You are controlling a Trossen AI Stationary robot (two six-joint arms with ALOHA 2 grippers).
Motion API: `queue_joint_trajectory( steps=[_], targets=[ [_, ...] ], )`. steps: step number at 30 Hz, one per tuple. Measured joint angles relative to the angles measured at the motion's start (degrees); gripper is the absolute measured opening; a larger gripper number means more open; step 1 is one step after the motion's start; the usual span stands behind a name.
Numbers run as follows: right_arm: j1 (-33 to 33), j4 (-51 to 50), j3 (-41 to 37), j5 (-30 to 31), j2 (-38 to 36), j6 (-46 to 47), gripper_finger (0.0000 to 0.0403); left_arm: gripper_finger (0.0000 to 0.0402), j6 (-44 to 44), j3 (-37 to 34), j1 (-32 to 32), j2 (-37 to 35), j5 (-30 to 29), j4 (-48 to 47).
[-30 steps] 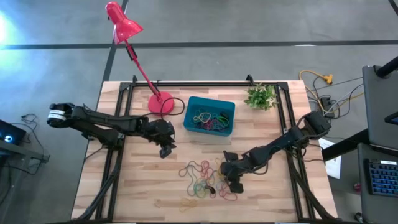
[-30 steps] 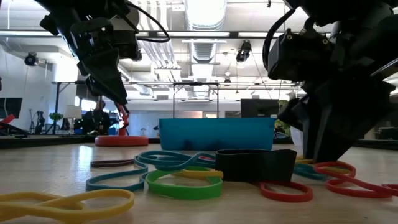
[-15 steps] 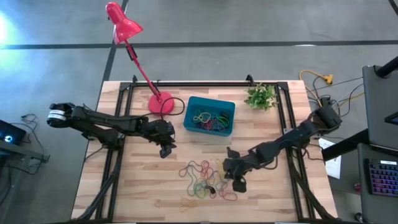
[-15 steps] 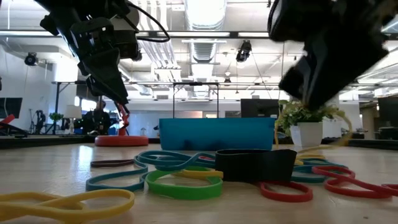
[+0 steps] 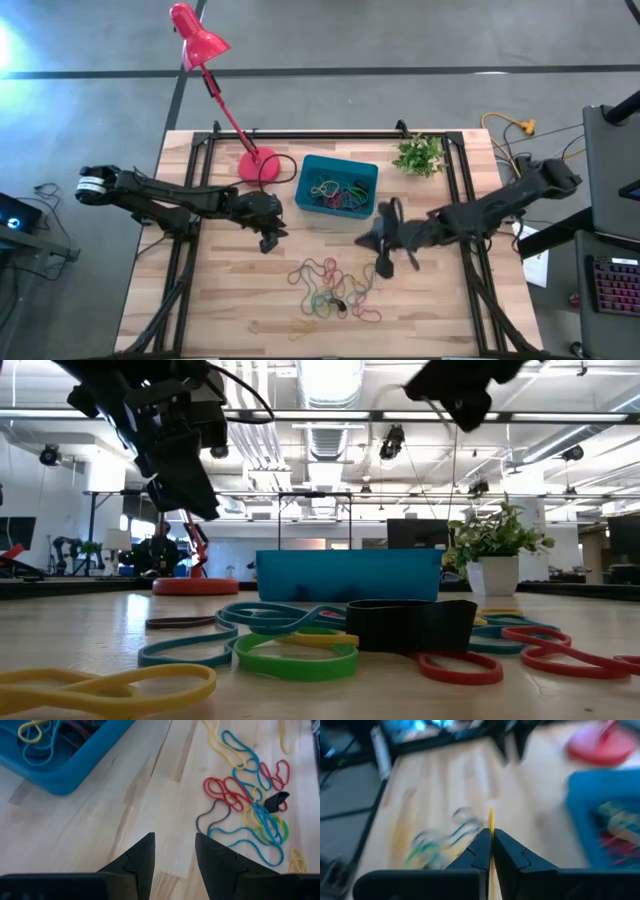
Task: Pick and place rubber bands into bin
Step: Put the yellow rubber band into the blue bin
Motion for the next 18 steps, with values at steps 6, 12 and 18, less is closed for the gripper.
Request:
queue_joint_trajectory(
  steps=[6, 12, 18],
  targets=[
    [-6.5, 0.3, 0.0, 4.9, -4.3, -7.2, 0.0008, 0.0125, 0.0, -0.2, 0.0, 0.0, 0.0, 2.2],
    [-14.7, 0.1, 0.0, 4.7, -4.3, -11.8, 0.0008, 0.0125, 0.0, -0.2, 0.0, 0.0, 0.0, 3.4],
    [-22.5, 1.0, 0.0, 0.9, -2.8, -13.9, 0.0008, 0.0125, 0.0, -0.4, 0.0, 0.0, 0.0, 6.1]
  ],
)
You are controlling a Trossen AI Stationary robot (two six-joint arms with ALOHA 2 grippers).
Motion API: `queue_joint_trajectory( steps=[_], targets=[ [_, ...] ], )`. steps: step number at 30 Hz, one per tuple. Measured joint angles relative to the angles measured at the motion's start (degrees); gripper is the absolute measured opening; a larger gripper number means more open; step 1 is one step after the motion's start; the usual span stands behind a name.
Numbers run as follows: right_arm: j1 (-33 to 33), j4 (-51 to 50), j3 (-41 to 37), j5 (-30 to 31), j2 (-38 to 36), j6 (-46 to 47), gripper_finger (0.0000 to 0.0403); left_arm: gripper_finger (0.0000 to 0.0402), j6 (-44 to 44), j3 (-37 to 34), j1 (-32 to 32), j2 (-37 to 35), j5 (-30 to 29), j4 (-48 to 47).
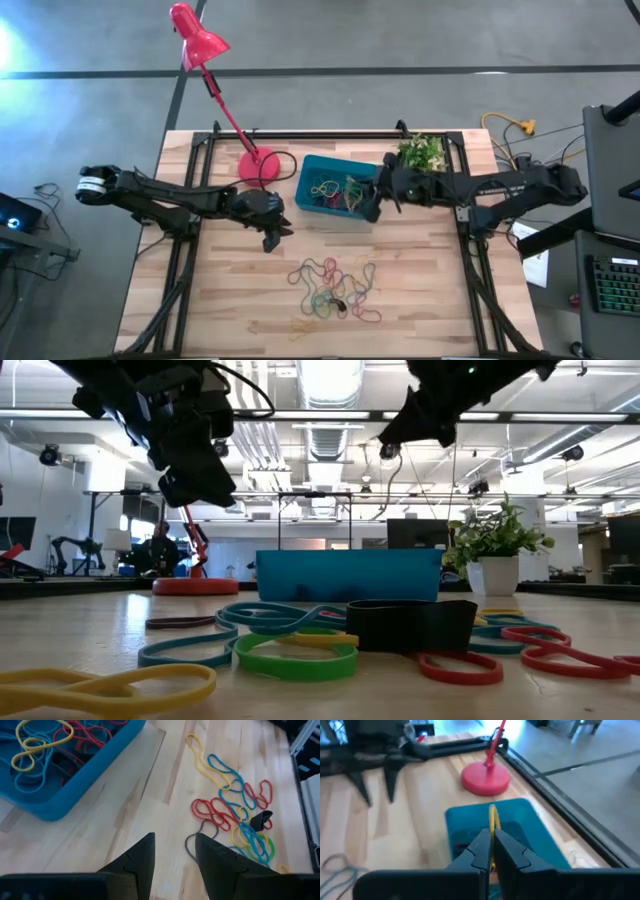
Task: Pick and place rubber bands into bin
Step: Put the yellow rubber band into the blue bin
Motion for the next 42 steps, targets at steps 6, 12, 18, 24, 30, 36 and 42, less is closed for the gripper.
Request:
queue_joint_trajectory(
  steps=[6, 12, 18, 24, 30, 36, 42],
  targets=[
    [-5.4, 7.7, 0.0, -5.8, 5.4, -0.9, 0.0008, 0.0125, 0.0, 0.0, 0.0, 0.0, -0.2, 0.6],
    [-7.7, 13.1, 2.7, -10.3, 15.2, -0.9, 0.0008, 0.0125, 0.0, 0.0, 0.0, 0.0, -0.3, 1.1],
    [-9.2, 12.7, 8.7, -10.4, 23.9, -0.9, 0.0008, 0.0125, 0.0, -0.1, 0.0, 0.0, -0.3, 1.0],
    [-10.8, 4.7, 15.4, -10.3, 29.1, -0.1, 0.0008, 0.0125, 0.0, -0.2, 0.0, 0.0, -0.3, 1.1],
    [-12.5, -5.8, 20.8, -15.2, 32.1, 0.7, 0.0026, 0.0125, 0.0, -0.2, 0.0, 0.0, -0.4, 1.1],
    [-12.7, -7.0, 21.5, -17.7, 31.7, 1.7, 0.0092, 0.0125, 0.2, -0.3, 0.0, 0.0, -0.4, 1.1],
    [-11.0, -12.2, 21.1, -28.8, 28.5, -1.4, 0.0137, 0.0125, 3.5, -0.9, -0.7, 0.0, 4.5, 1.1]
  ],
)
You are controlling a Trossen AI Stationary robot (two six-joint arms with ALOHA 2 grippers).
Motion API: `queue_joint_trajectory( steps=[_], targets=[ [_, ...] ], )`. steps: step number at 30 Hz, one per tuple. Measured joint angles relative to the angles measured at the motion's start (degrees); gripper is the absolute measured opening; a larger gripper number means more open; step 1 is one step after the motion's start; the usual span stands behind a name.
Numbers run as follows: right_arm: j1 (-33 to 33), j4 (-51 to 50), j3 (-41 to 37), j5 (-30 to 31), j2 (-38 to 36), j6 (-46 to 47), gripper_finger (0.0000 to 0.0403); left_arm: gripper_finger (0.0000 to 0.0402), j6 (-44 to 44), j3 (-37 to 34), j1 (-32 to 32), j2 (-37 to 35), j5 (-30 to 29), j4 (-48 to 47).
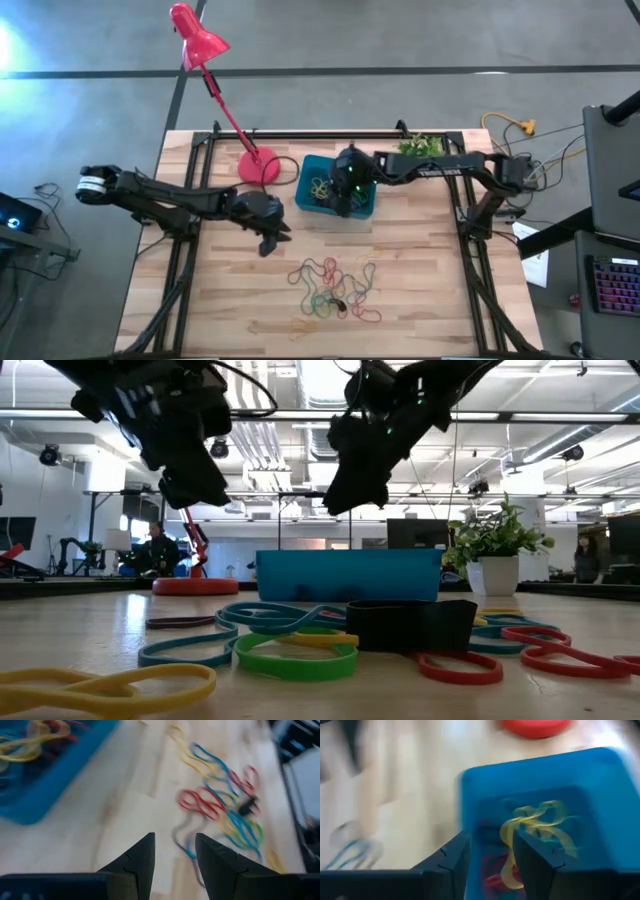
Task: Pick and place rubber bands into bin
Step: Put the yellow rubber band into the blue bin
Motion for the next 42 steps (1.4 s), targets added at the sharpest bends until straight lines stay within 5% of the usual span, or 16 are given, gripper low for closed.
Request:
queue_joint_trajectory(
  steps=[11, 27, 42],
  targets=[
    [15.5, -8.1, -6.4, -3.0, -9.4, 0.6, 0.0121, 0.0125, 2.2, 0.1, -9.2, 3.5, 5.0, 1.9],
    [40.0, -8.0, -23.6, 15.1, -26.0, 23.3, 0.0086, 0.0125, -6.6, 3.5, -23.3, 22.9, 5.8, 32.5],
    [50.0, -7.9, -28.9, 19.5, -31.0, 31.9, 0.0068, 0.0125, -5.1, 17.9, -26.0, 42.3, 7.9, 33.0]
  ],
)
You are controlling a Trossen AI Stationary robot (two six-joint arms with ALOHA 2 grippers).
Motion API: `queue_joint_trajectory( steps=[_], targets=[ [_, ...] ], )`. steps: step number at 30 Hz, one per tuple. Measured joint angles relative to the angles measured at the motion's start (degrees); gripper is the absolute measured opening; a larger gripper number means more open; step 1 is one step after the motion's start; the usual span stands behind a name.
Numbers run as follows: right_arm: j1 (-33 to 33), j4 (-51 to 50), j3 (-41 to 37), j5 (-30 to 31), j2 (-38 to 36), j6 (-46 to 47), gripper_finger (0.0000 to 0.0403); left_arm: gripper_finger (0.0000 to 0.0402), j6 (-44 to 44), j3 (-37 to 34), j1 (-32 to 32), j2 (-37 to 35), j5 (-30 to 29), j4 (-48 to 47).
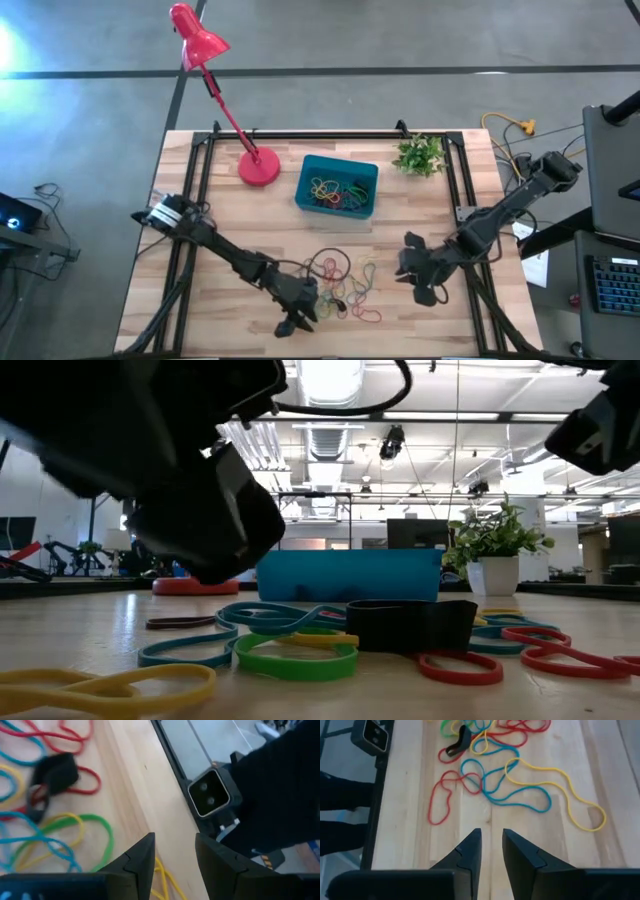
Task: Pick and place rubber bands into bin
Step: Put the yellow rubber band into the blue bin
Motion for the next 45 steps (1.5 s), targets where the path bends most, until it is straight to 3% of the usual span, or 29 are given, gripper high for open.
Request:
queue_joint_trajectory(
  steps=[23, 45],
  targets=[
    [1.5, 0.0, -0.2, 5.8, 0.0, 0.6, 0.0063, 0.0125, 2.2, 0.0, -0.7, 2.0, -4.7, -4.9],
    [1.5, -0.1, -0.4, 7.3, 0.0, 1.8, 0.0063, 0.0125, 5.3, 0.5, -2.0, 2.5, -6.4, -6.5]
  ],
)
